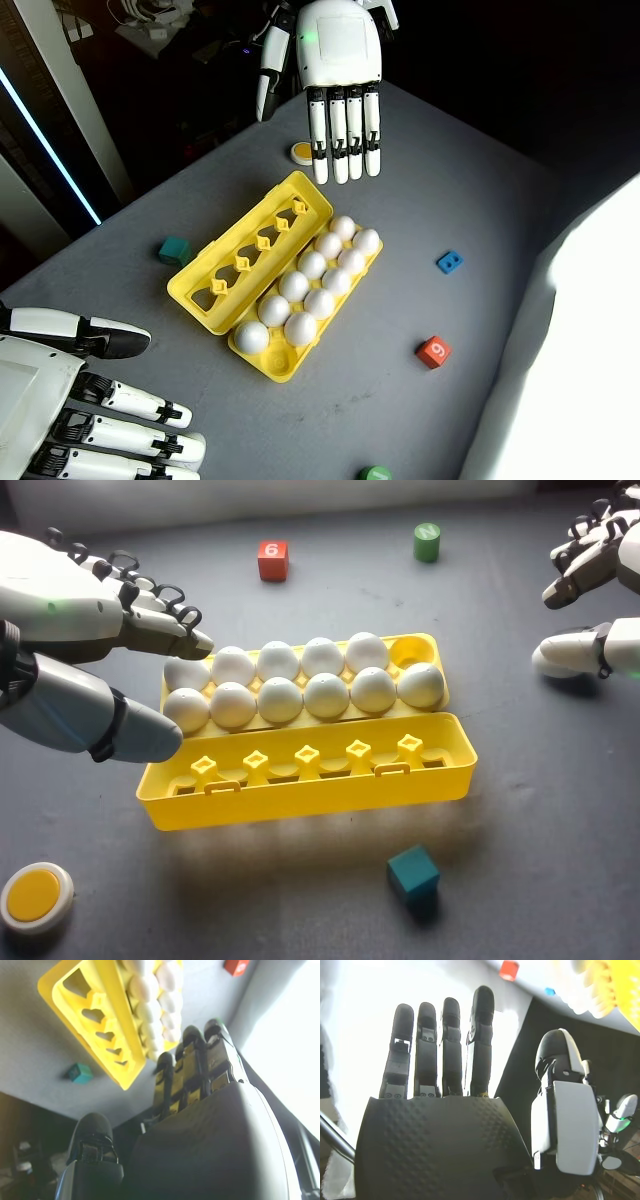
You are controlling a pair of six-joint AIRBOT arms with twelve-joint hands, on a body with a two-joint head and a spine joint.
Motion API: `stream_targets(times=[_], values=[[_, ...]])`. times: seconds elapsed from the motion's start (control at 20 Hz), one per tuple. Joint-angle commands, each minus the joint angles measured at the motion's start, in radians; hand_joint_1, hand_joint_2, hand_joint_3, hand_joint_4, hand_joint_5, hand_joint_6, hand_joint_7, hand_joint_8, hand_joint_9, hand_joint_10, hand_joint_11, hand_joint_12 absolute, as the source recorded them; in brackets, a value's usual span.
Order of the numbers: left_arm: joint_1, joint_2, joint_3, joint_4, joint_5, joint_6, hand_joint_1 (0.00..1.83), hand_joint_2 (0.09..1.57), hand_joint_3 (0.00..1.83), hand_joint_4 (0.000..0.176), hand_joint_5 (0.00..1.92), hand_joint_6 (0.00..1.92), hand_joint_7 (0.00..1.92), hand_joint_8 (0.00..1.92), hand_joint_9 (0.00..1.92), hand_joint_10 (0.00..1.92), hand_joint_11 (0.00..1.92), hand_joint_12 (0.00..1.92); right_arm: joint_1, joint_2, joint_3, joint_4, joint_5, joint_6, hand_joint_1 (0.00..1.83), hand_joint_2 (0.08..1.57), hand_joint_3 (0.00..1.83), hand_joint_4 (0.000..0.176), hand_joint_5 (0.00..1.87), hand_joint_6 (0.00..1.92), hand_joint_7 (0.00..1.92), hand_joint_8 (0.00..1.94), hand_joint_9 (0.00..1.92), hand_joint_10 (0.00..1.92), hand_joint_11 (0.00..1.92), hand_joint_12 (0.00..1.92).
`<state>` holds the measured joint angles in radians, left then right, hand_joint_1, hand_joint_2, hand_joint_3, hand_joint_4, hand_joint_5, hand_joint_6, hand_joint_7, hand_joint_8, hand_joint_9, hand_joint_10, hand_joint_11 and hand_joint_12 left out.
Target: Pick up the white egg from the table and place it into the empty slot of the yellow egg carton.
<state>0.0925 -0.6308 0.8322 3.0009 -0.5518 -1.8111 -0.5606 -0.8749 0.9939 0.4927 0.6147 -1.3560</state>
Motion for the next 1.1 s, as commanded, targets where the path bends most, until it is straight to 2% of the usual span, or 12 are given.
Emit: stream_targets(times=[0.0,0.1,0.15,0.35,0.5,0.65,0.75,0.8,0.9,0.95,1.0,1.05], values=[[-0.008,0.006,-0.005,0.011,0.084,-0.003,0.00,1.09,0.19,0.000,0.00,0.00,0.00,0.00,0.00,0.00,0.00,0.00,0.008,0.004,0.008,-0.008,0.107,-0.004,0.00,1.07,0.15,0.000,0.06,0.04,0.04,0.03,0.01,0.02,0.00,0.02],[-0.008,0.006,-0.010,0.011,0.084,-0.003,0.00,1.09,0.19,0.000,0.00,0.00,0.00,0.00,0.00,0.00,0.00,0.00,0.008,-0.001,0.016,-0.003,0.107,-0.006,0.00,1.07,0.15,0.000,0.06,0.04,0.04,0.03,0.01,0.02,0.00,0.02],[-0.008,0.006,-0.011,0.011,0.084,-0.003,0.00,1.15,0.04,0.000,0.00,0.00,0.00,0.00,0.00,0.00,0.00,0.00,0.008,-0.004,0.020,-0.003,0.107,-0.007,0.00,1.13,0.02,0.000,0.08,0.01,0.05,0.01,0.01,0.00,0.00,0.00],[-0.008,0.006,-0.008,0.011,0.084,-0.003,0.00,1.16,0.04,0.000,0.00,0.00,0.00,0.00,0.00,0.00,0.00,0.00,0.008,-0.023,0.048,0.006,0.108,-0.012,0.00,1.15,0.00,0.000,0.11,0.01,0.08,0.01,0.04,0.01,0.01,0.01],[-0.009,0.006,-0.006,0.011,0.084,-0.005,0.00,1.16,0.03,0.000,0.00,0.00,0.00,0.00,0.00,0.00,0.00,0.00,0.009,-0.048,0.082,0.050,0.105,-0.056,0.00,1.14,0.00,0.000,0.10,0.00,0.07,0.00,0.03,0.00,0.01,0.01],[-0.009,0.006,-0.004,0.011,0.084,-0.005,0.00,1.16,0.03,0.000,0.00,0.00,0.00,0.00,0.00,0.00,0.00,0.00,0.010,-0.074,0.121,0.083,0.091,-0.089,0.05,1.09,0.00,0.000,0.13,0.01,0.04,0.00,0.01,0.00,0.01,0.00],[-0.010,0.006,-0.005,0.011,0.084,-0.005,0.00,1.16,0.02,0.000,0.00,0.00,0.00,0.00,0.00,0.00,0.00,0.00,0.010,-0.082,0.142,0.091,0.088,-0.089,0.13,0.99,0.00,0.000,0.13,0.00,0.00,0.00,0.00,0.00,0.02,0.02],[-0.010,0.006,-0.004,0.011,0.084,-0.005,0.00,1.16,0.02,0.000,0.00,0.00,0.00,0.00,0.00,0.00,0.00,0.00,0.010,-0.086,0.150,0.091,0.085,-0.089,0.12,0.93,0.00,0.000,0.17,0.00,0.00,0.00,0.00,0.00,0.04,0.04],[-0.011,0.006,-0.004,0.011,0.084,-0.005,0.00,1.16,0.02,0.000,0.00,0.00,0.00,0.00,0.00,0.00,0.00,0.00,0.011,-0.095,0.165,0.091,0.042,-0.101,0.20,0.75,0.00,0.024,0.31,0.01,0.02,0.00,0.00,0.00,0.00,0.07],[-0.011,0.006,-0.005,0.011,0.084,-0.005,0.00,1.16,0.02,0.000,0.00,0.00,0.00,0.00,0.00,0.00,0.00,0.00,0.011,-0.101,0.172,0.091,0.038,-0.107,0.22,0.73,0.00,0.027,0.35,0.01,0.03,0.00,0.00,0.00,0.00,0.04],[-0.011,0.006,-0.005,0.011,0.084,-0.005,0.00,1.17,0.02,0.000,0.00,0.00,0.00,0.00,0.00,0.00,0.00,0.00,0.011,-0.106,0.180,0.091,0.035,-0.110,0.29,0.73,0.00,0.045,0.50,0.03,0.13,0.01,0.00,0.00,0.00,0.03],[-0.011,0.006,-0.005,0.011,0.084,-0.005,0.00,1.17,0.02,0.000,0.00,0.00,0.00,0.00,0.00,0.00,0.00,0.00,0.011,-0.107,0.183,0.092,0.035,-0.110,0.38,0.72,0.00,0.024,0.61,0.06,0.11,0.00,0.00,0.00,0.00,0.00]])
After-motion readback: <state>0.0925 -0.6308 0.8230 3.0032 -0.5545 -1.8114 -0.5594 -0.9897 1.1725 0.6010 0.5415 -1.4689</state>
